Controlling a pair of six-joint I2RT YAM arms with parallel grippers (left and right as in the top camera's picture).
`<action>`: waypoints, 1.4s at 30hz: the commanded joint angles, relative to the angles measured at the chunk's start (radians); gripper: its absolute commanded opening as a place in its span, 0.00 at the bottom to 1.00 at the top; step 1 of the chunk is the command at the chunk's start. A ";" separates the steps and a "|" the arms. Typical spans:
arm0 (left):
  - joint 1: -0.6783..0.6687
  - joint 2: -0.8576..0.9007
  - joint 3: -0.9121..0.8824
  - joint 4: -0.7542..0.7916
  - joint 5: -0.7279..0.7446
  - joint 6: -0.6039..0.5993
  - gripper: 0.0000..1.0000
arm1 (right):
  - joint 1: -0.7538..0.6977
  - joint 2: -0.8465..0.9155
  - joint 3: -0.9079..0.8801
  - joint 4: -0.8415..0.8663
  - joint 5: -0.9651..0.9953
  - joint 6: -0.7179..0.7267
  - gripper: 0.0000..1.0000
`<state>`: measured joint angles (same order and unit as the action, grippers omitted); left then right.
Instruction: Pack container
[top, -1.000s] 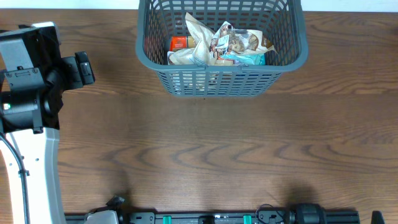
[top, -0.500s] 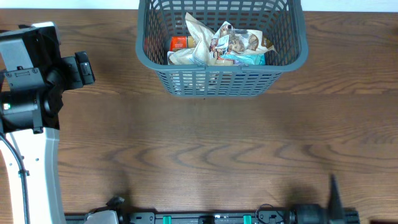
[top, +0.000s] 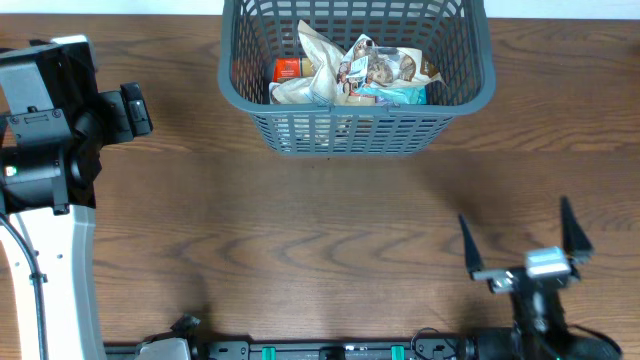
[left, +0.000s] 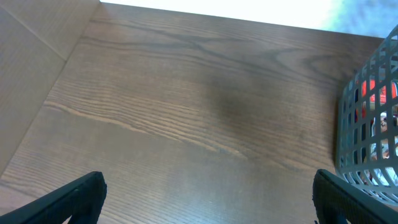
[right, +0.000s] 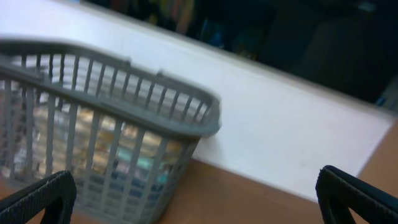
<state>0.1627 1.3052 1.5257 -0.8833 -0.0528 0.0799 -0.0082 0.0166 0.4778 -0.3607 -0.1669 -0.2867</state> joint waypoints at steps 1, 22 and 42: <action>0.004 -0.013 0.002 0.001 -0.008 0.010 0.99 | -0.008 -0.010 -0.109 0.046 -0.029 -0.029 0.99; 0.005 -0.013 0.002 0.001 -0.008 0.010 0.99 | -0.031 -0.011 -0.436 0.310 -0.048 -0.027 0.99; 0.005 -0.013 0.002 0.001 -0.008 0.010 0.99 | -0.040 -0.011 -0.473 0.312 -0.051 -0.021 0.99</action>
<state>0.1627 1.3052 1.5257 -0.8829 -0.0528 0.0799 -0.0357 0.0166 0.0097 -0.0479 -0.2100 -0.3035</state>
